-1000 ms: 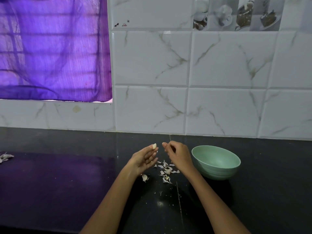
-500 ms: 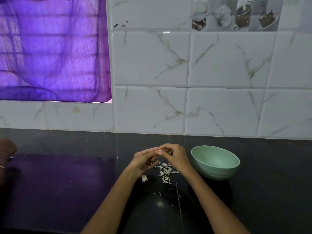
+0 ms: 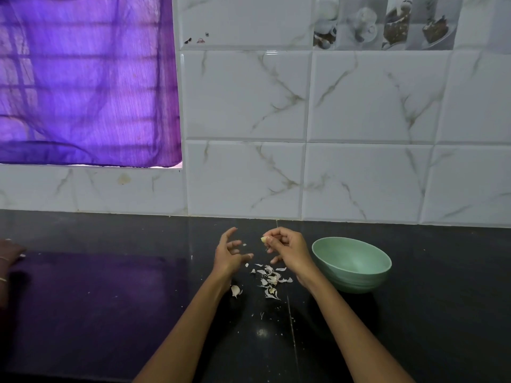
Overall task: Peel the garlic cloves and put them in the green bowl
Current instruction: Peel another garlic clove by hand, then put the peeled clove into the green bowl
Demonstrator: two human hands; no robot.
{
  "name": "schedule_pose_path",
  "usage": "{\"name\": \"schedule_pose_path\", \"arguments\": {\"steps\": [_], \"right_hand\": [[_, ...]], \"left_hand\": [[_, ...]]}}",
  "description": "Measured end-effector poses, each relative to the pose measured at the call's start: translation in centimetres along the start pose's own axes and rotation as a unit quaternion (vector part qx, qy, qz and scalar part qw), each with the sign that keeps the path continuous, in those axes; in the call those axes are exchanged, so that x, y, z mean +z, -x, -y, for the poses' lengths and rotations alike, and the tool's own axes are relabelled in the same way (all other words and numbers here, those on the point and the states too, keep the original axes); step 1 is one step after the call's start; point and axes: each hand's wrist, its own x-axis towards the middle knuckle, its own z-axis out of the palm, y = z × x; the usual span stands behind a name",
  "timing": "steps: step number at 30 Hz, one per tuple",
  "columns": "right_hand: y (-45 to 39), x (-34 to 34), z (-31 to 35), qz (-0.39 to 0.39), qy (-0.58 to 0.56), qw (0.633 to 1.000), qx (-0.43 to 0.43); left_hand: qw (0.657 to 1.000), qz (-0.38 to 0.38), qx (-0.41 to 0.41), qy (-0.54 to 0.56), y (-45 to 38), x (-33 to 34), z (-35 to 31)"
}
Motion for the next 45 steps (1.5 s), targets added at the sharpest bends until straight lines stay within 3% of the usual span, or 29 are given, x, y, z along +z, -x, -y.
{"name": "schedule_pose_path", "arguments": {"steps": [4,8,15,19,25,29,32,35,37,42,45], "right_hand": [[-0.1,0.1,-0.2,-0.013,0.026,0.999,0.018],[0.0,0.2,-0.3,-0.014,0.046,0.999,0.019],[0.3,0.2,0.5,-0.041,0.072,0.997,0.003],[0.4,-0.1,0.7,-0.087,0.191,0.976,-0.052],[0.3,0.3,0.2,0.032,0.327,0.944,-0.043],[0.4,-0.2,0.4,-0.051,0.375,0.925,-0.032],[0.3,-0.2,0.6,-0.028,0.315,0.949,-0.011],[0.3,-0.1,0.8,0.0,0.139,0.989,0.043],[0.3,0.1,1.0,0.003,0.04,0.997,0.072],[0.8,0.7,0.9,0.036,0.044,0.995,0.083],[0.6,0.6,0.9,-0.023,0.07,0.997,0.028]], "left_hand": [[0.995,0.063,0.073,-0.002,0.4,0.5,-0.6],[0.991,0.113,0.076,-0.011,0.6,0.8,-0.6],[0.995,0.073,0.017,0.07,0.9,0.9,-0.9],[0.99,0.075,-0.032,0.119,0.9,0.6,-1.0],[0.985,0.072,-0.05,0.148,1.1,0.6,-1.4],[0.986,0.079,-0.052,0.135,1.0,0.5,-1.3],[0.987,0.074,-0.049,0.136,1.0,0.6,-1.2],[0.99,0.067,-0.035,0.117,0.9,0.6,-1.0],[0.993,0.073,-0.01,0.091,0.9,0.8,-0.8],[0.993,0.098,0.057,0.026,1.0,1.4,-0.3],[0.995,0.079,0.057,0.01,0.5,1.4,-0.1]]}}
